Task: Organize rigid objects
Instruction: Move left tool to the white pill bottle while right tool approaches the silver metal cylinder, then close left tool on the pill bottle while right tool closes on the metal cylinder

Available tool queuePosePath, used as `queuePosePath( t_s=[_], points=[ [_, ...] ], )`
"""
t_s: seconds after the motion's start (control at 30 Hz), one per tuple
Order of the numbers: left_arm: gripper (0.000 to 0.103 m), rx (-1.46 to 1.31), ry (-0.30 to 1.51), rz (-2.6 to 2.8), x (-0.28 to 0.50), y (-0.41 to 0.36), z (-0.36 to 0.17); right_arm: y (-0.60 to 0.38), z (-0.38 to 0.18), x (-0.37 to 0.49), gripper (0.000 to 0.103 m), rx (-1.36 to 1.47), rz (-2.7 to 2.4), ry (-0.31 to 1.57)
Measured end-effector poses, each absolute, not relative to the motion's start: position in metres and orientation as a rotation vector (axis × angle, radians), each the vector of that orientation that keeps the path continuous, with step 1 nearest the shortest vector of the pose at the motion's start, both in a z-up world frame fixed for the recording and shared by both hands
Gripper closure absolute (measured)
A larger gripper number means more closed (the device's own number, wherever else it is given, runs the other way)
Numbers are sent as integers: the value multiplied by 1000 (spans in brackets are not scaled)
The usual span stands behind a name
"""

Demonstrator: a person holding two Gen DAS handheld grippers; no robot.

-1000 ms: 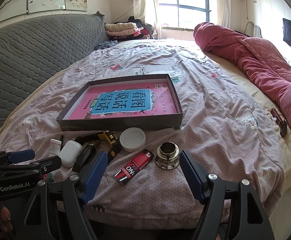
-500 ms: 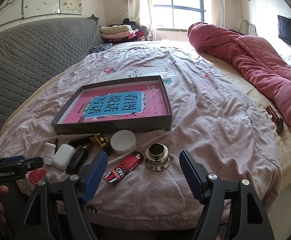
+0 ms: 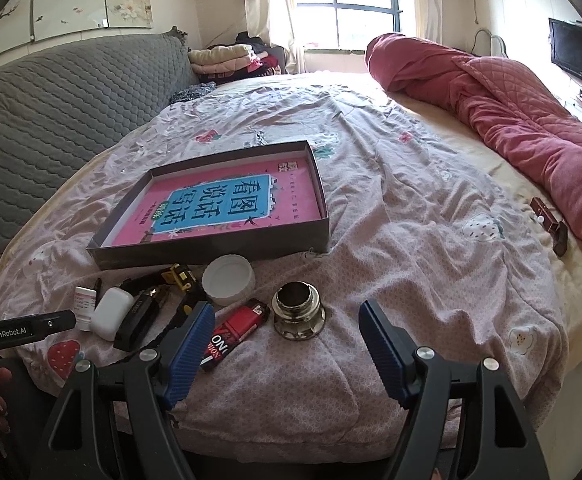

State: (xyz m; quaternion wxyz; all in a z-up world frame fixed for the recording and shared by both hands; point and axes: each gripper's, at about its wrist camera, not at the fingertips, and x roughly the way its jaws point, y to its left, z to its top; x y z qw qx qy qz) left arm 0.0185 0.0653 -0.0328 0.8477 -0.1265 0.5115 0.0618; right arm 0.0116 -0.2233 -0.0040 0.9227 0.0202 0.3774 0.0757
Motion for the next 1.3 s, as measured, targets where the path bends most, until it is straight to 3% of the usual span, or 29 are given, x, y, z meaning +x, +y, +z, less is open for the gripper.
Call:
queuePosePath(
  t_s=[0.17, 0.57, 0.97, 1.13, 1.3],
  points=[
    [25, -279, 1094, 122, 27, 66, -40, -226, -13, 20, 29, 50, 143, 816],
    [47, -313, 1091, 89, 36, 71, -49, -223, -44, 52, 30, 24, 119, 927],
    [59, -336, 1084, 76, 44, 70, -52, -225, -54, 67, 42, 18, 106, 930],
    [75, -369, 1078, 45, 44, 70, -55, -221, -57, 70, 53, 9, 128, 934],
    [75, -414, 1086, 33, 40, 73, -57, -219, -58, 72, 61, 4, 145, 931]
  ],
)
